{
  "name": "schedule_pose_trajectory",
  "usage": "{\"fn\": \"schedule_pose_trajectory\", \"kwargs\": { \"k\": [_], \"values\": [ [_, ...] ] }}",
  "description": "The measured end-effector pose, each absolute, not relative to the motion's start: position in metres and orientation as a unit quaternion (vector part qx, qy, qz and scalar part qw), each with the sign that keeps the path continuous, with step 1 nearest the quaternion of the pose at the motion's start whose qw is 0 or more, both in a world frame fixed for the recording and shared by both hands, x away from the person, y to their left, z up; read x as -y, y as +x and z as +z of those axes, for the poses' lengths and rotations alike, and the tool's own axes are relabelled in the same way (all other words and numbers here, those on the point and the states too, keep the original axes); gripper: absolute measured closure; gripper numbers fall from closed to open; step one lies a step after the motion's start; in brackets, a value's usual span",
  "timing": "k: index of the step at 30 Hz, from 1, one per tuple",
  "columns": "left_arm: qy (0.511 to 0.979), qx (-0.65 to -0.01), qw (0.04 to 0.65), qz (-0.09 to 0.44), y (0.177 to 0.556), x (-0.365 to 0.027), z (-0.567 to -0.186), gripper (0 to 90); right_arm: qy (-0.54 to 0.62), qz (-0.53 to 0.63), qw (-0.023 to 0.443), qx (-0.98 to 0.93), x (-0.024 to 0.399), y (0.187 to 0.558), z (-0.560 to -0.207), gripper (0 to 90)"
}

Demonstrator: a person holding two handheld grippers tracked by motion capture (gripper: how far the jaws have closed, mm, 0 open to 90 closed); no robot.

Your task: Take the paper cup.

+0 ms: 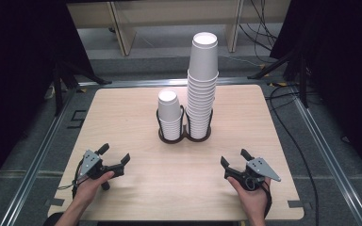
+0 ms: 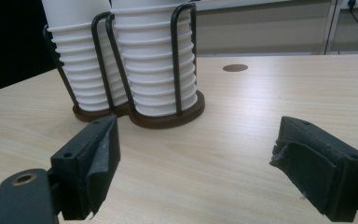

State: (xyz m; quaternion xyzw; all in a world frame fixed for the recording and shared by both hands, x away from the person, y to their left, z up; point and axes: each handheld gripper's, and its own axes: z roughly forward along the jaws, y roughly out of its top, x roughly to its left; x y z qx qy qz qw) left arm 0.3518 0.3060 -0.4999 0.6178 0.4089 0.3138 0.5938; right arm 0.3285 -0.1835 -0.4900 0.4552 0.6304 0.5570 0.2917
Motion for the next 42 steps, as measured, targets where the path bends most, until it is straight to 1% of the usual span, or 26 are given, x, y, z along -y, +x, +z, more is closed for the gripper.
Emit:
{"fn": "schedule_pose_trajectory", "kwargs": {
  "k": [4,6,8,12,13,15,17,19,27,28,29,30,36,38,39,40,42],
  "values": [
    [0.616,-0.413,0.593,0.314,0.353,-0.306,-0.500,0.0,0.456,0.559,0.288,-0.630,0.184,0.328,-0.490,14.7],
    [0.625,-0.418,0.582,0.309,0.351,-0.306,-0.499,0.0,0.454,0.567,0.289,-0.624,0.183,0.330,-0.490,14.8],
    [0.625,-0.417,0.583,0.308,0.352,-0.306,-0.499,0.0,0.448,0.571,0.291,-0.624,0.184,0.331,-0.489,14.8],
    [0.624,-0.418,0.589,0.298,0.351,-0.305,-0.498,0.0,0.454,0.574,0.290,-0.616,0.181,0.328,-0.476,14.9],
    [0.616,-0.410,0.603,0.299,0.354,-0.304,-0.499,0.0,0.443,0.576,0.302,-0.617,0.182,0.330,-0.474,14.9],
    [0.621,-0.416,0.596,0.294,0.352,-0.304,-0.495,0.0,0.446,0.580,0.293,-0.615,0.181,0.330,-0.470,14.9],
    [0.628,-0.409,0.593,0.295,0.354,-0.301,-0.486,0.0,0.445,0.571,0.303,-0.620,0.181,0.332,-0.462,14.9],
    [0.628,-0.409,0.591,0.299,0.355,-0.299,-0.483,0.0,0.436,0.581,0.300,-0.618,0.181,0.333,-0.460,14.9],
    [0.634,-0.371,0.615,0.286,0.367,-0.282,-0.458,0.0,0.434,0.583,0.304,-0.616,0.177,0.342,-0.436,15.0],
    [0.634,-0.367,0.617,0.288,0.369,-0.278,-0.453,0.0,0.423,0.584,0.312,-0.619,0.178,0.345,-0.434,15.0],
    [0.632,-0.364,0.622,0.286,0.371,-0.276,-0.450,0.0,0.429,0.589,0.302,-0.615,0.175,0.347,-0.428,15.1],
    [0.632,-0.354,0.628,0.285,0.377,-0.269,-0.443,0.0,0.423,0.591,0.304,-0.615,0.174,0.349,-0.424,15.1],
    [0.637,-0.331,0.631,0.295,0.388,-0.256,-0.430,0.0,0.415,0.602,0.302,-0.611,0.164,0.358,-0.408,15.1],
    [0.637,-0.319,0.635,0.300,0.392,-0.251,-0.421,0.0,0.410,0.597,0.311,-0.616,0.164,0.360,-0.405,15.1],
    [0.634,-0.314,0.639,0.302,0.394,-0.249,-0.418,0.0,0.413,0.598,0.304,-0.616,0.160,0.361,-0.401,15.1],
    [0.636,-0.304,0.640,0.307,0.399,-0.244,-0.409,0.0,0.402,0.606,0.307,-0.614,0.157,0.366,-0.397,15.1],
    [0.636,-0.299,0.641,0.310,0.401,-0.241,-0.405,0.0,0.406,0.606,0.303,-0.613,0.155,0.367,-0.393,15.1]
  ]
}}
